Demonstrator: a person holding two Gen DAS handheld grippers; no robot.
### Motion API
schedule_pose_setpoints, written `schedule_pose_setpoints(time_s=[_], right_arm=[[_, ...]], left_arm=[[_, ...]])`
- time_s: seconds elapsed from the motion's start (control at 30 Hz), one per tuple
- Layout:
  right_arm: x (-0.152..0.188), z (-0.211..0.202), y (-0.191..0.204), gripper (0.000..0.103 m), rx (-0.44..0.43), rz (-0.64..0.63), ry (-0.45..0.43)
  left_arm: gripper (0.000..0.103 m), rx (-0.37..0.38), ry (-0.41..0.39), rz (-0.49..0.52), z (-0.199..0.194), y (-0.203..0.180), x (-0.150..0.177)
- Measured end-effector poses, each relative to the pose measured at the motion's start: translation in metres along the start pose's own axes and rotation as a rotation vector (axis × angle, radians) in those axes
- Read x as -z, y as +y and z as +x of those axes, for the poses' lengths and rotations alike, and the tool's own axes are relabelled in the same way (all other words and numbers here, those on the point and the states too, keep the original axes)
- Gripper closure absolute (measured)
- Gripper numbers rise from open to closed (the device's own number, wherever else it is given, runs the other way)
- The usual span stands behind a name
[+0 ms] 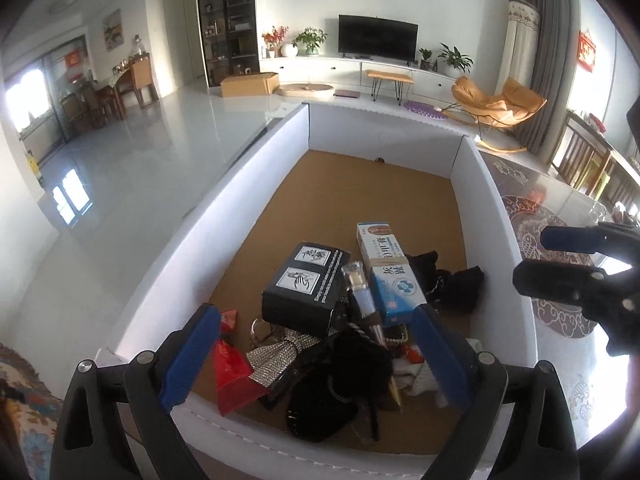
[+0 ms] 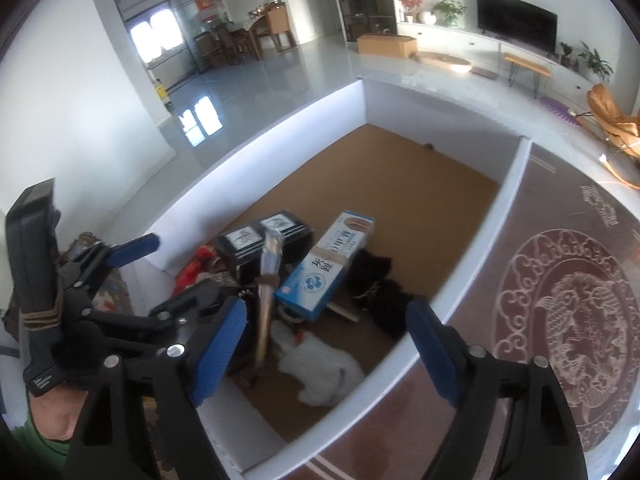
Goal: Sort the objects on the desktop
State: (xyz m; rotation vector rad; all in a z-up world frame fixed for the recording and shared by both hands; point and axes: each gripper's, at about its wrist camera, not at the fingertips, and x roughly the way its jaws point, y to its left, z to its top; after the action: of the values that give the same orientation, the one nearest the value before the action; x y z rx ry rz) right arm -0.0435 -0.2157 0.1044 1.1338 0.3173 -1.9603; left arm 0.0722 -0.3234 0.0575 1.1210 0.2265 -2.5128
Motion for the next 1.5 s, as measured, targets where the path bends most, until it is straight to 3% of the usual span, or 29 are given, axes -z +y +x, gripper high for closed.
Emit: schedule_pose_setpoints(time_s=[0.27,0.63,0.93,1.23,1.43,1.5], right_arm=[[0.004,-0.013,-0.006,0.014,0.015,-0.002,0.018],[0.005,-0.016,-0.019,0.014,0.056,-0.008,0.025],[0.000,-0.013,-0.018,0.014,0.059,-0.021,0.025],[0.004,-0.005,-0.020,0.014,0.055,-0.029,0.042],[0.002,-0.005,-0.022,0.014,0.061,-0.033,0.036],[0.000,-0.005,-0.021,0.014,0.070,-0.041,0.036]], left_arm=[[0.003,-0.056,-0.033,-0.097,-0.026,-0.002,-0.003],[0.003,-0.125,-0.056,-0.076,-0.040,-0.024,-0.005],[0.003,-0.152,-0.059,-0.090,-0.043,-0.020,-0.007],[0.003,-0.123,-0.051,-0.096,-0.046,-0.018,-0.010],[0.000,-0.047,-0.018,-0.141,-0.043,-0.015,-0.008],[0.000,-0.071,-0.015,-0.159,-0.043,-0.015,-0.005]])
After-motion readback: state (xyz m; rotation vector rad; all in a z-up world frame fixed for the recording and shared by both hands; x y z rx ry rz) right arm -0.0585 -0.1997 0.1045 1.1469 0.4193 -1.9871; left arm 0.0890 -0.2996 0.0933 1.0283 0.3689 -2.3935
